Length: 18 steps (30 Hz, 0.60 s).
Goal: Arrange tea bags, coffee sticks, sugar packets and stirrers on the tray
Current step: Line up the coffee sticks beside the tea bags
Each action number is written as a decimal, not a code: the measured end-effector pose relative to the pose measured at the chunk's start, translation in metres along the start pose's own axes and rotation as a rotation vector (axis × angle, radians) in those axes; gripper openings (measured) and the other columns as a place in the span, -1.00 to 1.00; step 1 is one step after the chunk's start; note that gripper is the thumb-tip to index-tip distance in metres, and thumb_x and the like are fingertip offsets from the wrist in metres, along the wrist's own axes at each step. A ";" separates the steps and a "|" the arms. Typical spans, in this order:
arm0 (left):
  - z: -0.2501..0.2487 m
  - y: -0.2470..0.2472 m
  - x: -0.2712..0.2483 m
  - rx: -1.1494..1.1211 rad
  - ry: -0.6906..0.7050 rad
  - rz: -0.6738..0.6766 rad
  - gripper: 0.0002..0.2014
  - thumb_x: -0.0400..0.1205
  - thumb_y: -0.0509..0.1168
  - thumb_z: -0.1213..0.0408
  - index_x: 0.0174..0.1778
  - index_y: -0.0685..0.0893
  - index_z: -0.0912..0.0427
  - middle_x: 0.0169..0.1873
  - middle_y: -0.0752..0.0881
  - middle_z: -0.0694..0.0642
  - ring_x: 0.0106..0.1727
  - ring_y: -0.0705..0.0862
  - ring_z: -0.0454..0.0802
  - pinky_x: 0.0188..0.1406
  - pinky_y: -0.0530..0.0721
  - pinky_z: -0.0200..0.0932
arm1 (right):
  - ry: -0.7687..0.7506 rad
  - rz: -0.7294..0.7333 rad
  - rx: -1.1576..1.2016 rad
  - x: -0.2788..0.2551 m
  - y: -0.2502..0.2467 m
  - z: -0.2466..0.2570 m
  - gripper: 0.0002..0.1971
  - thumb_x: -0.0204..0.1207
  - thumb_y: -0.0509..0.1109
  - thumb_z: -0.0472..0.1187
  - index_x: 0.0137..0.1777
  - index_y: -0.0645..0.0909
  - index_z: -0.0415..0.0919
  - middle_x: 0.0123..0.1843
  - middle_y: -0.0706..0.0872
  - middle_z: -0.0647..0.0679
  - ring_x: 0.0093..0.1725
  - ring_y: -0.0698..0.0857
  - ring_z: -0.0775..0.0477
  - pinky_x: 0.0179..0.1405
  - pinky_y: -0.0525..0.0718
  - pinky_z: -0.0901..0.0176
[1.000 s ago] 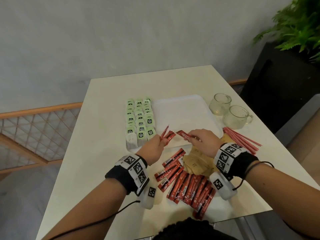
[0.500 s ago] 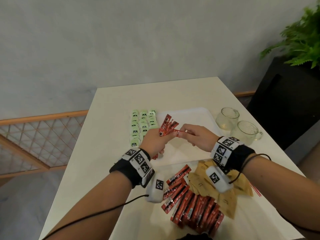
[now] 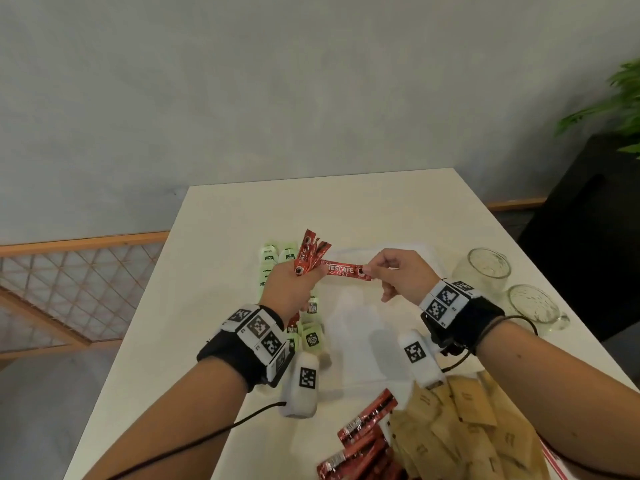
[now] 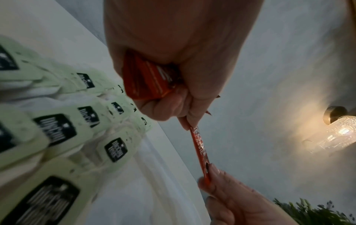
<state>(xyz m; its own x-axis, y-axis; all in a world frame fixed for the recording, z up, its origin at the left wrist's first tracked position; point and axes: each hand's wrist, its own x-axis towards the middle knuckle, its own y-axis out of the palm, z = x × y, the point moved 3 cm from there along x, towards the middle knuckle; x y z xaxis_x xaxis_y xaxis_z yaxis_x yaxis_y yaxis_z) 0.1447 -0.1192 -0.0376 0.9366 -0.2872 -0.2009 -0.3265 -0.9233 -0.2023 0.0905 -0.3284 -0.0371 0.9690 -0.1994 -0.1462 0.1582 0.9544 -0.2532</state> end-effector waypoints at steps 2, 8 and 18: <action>-0.005 -0.003 0.010 0.007 0.005 -0.025 -0.68 0.60 0.45 0.16 -0.42 0.52 0.08 -0.59 0.39 -0.02 -0.63 0.34 -0.10 -0.62 0.41 -0.23 | 0.035 -0.006 0.070 0.015 0.005 -0.001 -0.91 0.57 0.43 -0.30 -0.10 0.64 -0.35 -0.26 0.74 -0.12 -0.57 0.54 -0.03 -0.50 0.72 0.11; -0.010 -0.024 0.041 0.149 0.009 -0.190 -0.74 0.57 0.35 0.10 -0.34 0.50 0.13 -0.47 0.52 0.05 -0.45 0.47 0.03 -0.33 0.56 -0.01 | 0.208 -0.106 -0.146 0.062 0.004 -0.025 -0.91 0.61 0.32 -0.36 -0.14 0.60 -0.27 -0.31 0.72 -0.19 -0.54 0.62 -0.09 -0.36 0.80 -0.10; 0.004 -0.033 0.049 0.107 -0.023 -0.150 -0.74 0.59 0.33 0.05 -0.33 0.47 0.08 -0.47 0.49 0.02 -0.43 0.43 0.00 -0.31 0.47 -0.01 | 0.297 -0.179 -0.247 0.097 0.018 -0.030 -0.88 0.63 0.31 -0.30 -0.12 0.64 -0.27 -0.24 0.76 -0.22 -0.51 0.67 -0.07 -0.38 0.81 -0.01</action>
<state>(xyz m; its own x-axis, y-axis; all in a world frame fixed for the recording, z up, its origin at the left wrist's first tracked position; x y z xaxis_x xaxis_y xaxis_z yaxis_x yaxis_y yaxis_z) 0.2013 -0.1018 -0.0444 0.9731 -0.1412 -0.1822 -0.1960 -0.9227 -0.3320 0.1819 -0.3368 -0.0848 0.8278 -0.4468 -0.3394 0.2333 0.8241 -0.5161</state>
